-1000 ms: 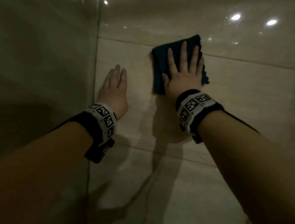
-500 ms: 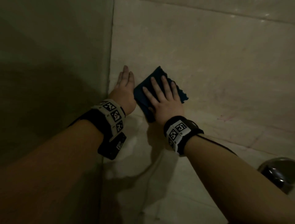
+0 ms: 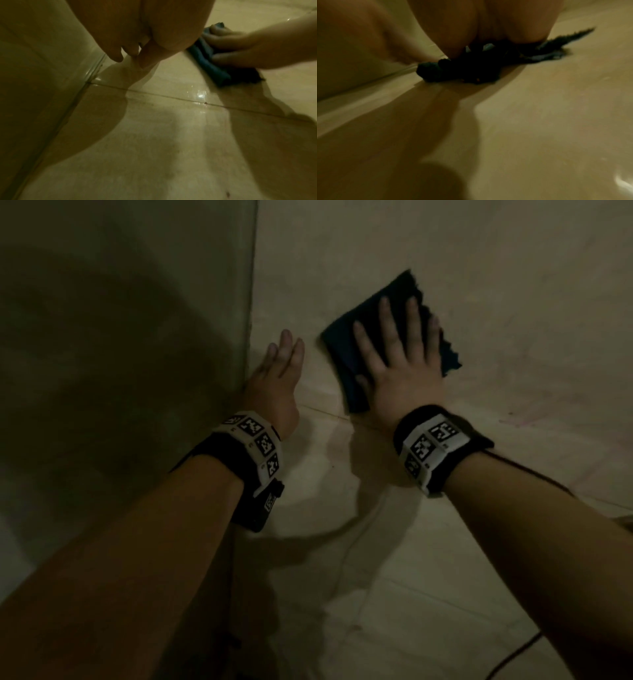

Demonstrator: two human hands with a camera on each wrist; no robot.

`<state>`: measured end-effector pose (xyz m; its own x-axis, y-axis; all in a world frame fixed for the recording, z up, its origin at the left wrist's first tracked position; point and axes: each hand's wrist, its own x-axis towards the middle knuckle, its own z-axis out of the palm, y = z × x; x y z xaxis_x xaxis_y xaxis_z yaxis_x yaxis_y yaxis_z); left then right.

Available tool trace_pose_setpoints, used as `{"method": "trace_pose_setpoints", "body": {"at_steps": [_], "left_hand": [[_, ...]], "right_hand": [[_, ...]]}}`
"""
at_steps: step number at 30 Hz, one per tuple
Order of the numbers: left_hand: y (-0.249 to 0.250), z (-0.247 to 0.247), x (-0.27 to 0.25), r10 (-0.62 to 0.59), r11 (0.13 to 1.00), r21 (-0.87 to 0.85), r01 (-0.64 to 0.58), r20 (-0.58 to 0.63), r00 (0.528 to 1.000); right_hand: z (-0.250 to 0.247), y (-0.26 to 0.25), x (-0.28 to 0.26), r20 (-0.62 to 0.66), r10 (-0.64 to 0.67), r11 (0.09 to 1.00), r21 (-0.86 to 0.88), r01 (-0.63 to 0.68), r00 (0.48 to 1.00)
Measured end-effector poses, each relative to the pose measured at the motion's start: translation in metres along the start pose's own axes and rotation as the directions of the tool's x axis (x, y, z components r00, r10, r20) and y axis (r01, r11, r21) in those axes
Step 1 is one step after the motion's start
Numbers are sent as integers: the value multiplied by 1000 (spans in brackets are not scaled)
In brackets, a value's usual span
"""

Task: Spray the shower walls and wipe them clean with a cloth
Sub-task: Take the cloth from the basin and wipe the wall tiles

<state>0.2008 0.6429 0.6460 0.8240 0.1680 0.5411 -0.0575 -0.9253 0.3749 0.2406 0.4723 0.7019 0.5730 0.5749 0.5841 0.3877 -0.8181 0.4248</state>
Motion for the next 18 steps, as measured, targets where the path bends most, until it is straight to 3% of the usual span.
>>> {"method": "trace_pose_setpoints", "body": {"at_steps": [7, 12, 18], "left_hand": [[-1, 22, -19, -67, 997, -43, 67, 13, 998], [-1, 29, -22, -110, 991, -68, 114, 67, 992], [-3, 31, -23, -96, 993, -58, 100, 68, 993]], "right_hand": [[46, -37, -41, 171, -118, 993, 38, 113, 978], [71, -53, -65, 362, -215, 970, -29, 241, 907], [66, -41, -65, 356, -257, 961, -2, 276, 899]]}}
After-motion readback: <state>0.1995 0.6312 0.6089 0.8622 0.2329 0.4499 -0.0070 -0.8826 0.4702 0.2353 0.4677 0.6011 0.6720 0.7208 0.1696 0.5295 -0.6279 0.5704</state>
